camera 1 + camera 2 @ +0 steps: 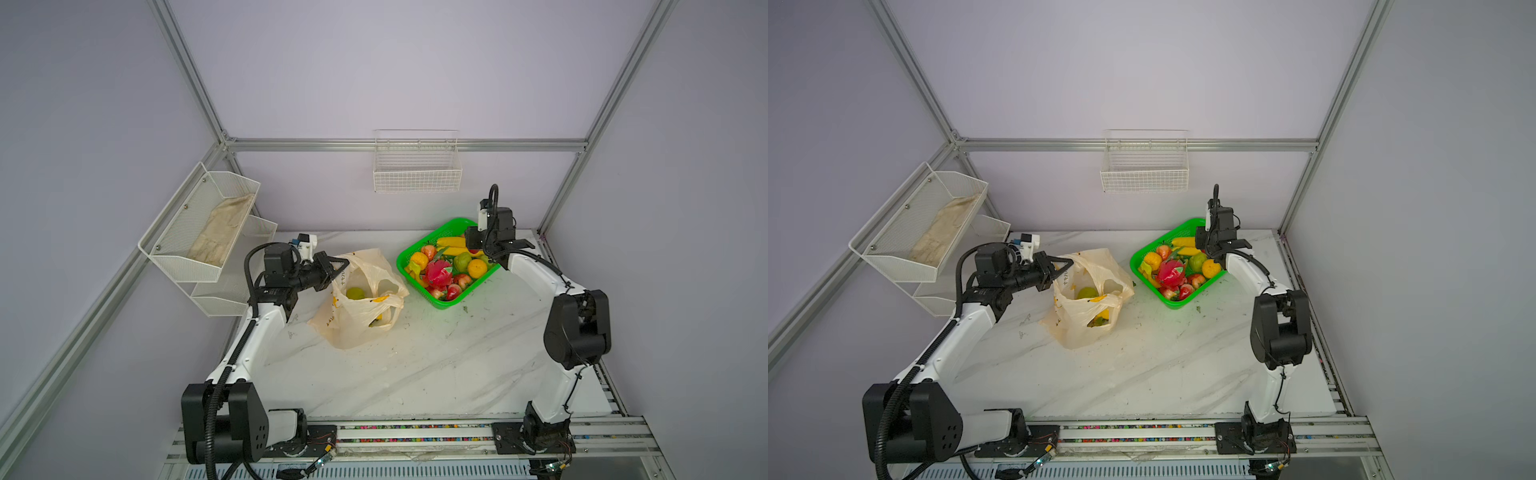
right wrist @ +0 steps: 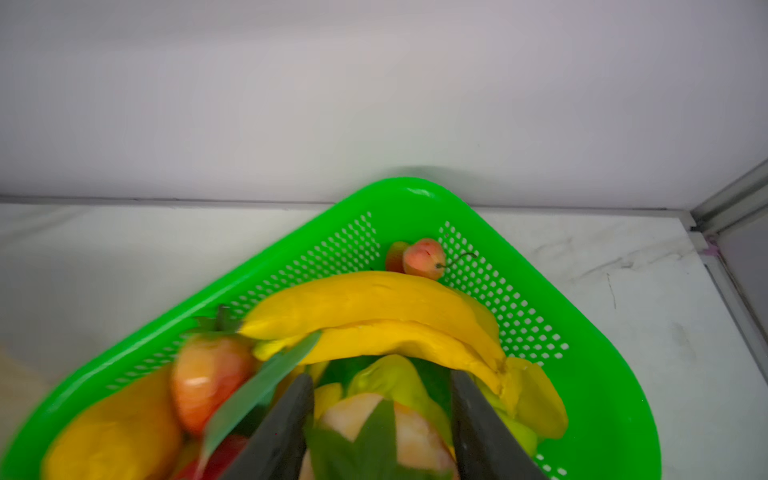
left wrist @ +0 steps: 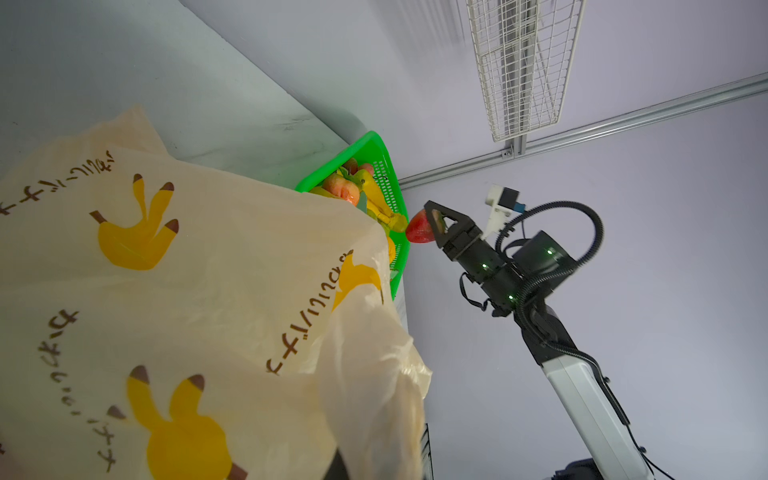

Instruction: Place the fake fruits into the plastic bag and tie a complex knot

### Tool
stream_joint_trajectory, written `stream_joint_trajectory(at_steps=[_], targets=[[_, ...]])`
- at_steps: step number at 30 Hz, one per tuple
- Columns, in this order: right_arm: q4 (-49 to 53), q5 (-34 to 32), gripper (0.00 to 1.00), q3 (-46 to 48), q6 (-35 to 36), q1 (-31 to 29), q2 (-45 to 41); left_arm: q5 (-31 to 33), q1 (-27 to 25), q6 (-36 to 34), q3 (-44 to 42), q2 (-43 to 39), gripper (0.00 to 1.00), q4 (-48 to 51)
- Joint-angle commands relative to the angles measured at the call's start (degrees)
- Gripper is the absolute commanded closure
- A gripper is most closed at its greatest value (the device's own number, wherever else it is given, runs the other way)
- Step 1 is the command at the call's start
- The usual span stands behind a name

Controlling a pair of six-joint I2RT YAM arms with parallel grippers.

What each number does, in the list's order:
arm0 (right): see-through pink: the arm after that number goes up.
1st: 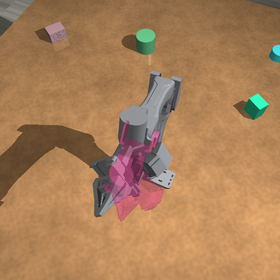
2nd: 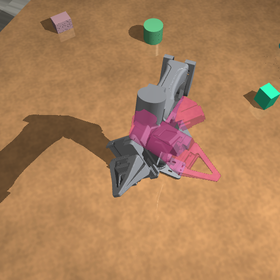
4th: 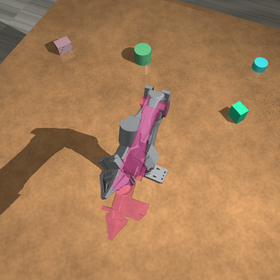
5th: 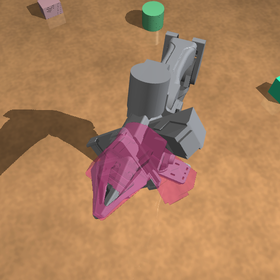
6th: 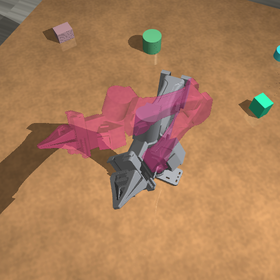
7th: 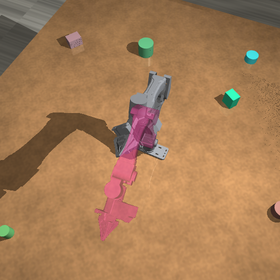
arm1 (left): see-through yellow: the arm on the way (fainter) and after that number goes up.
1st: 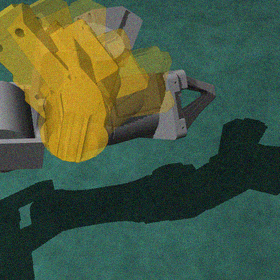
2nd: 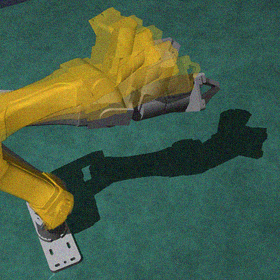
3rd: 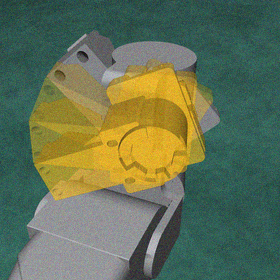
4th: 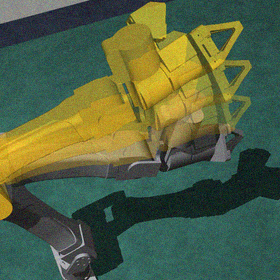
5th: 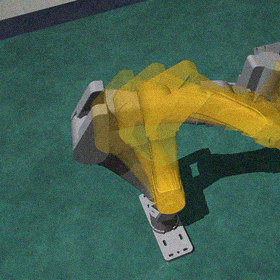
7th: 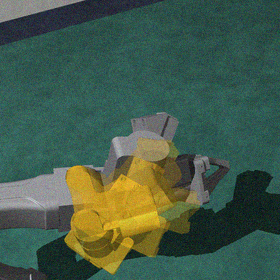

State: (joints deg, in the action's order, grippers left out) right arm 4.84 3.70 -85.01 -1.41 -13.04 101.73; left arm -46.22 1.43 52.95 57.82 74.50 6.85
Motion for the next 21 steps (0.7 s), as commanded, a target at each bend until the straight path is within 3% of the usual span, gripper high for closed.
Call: stream_joint_trajectory(at_steps=[1,6,11,15,21], targets=[[-8.8,9.6,0.65,7.0,-3.2,-5.4,-7.6,-0.7,0.0,0.0,-1.8,-0.2,1.00,-2.4],[-15.4,17.3,0.65,14.5,-3.7,-15.4,-15.3,-0.8,0.0,0.0,-1.8,-0.1,1.00,-2.4],[-22.1,24.4,0.65,17.7,-6.0,-24.7,-17.5,-0.7,-0.1,0.0,-1.9,-0.1,1.00,-2.4],[-24.5,23.8,0.65,17.5,-6.0,-31.2,-14.4,-0.8,-0.1,0.0,-1.8,0.0,1.00,-2.4],[-25.7,19.7,0.65,15.7,-0.6,-36.9,-7.0,-1.1,-0.1,0.2,-1.8,-0.1,1.00,-2.4]])
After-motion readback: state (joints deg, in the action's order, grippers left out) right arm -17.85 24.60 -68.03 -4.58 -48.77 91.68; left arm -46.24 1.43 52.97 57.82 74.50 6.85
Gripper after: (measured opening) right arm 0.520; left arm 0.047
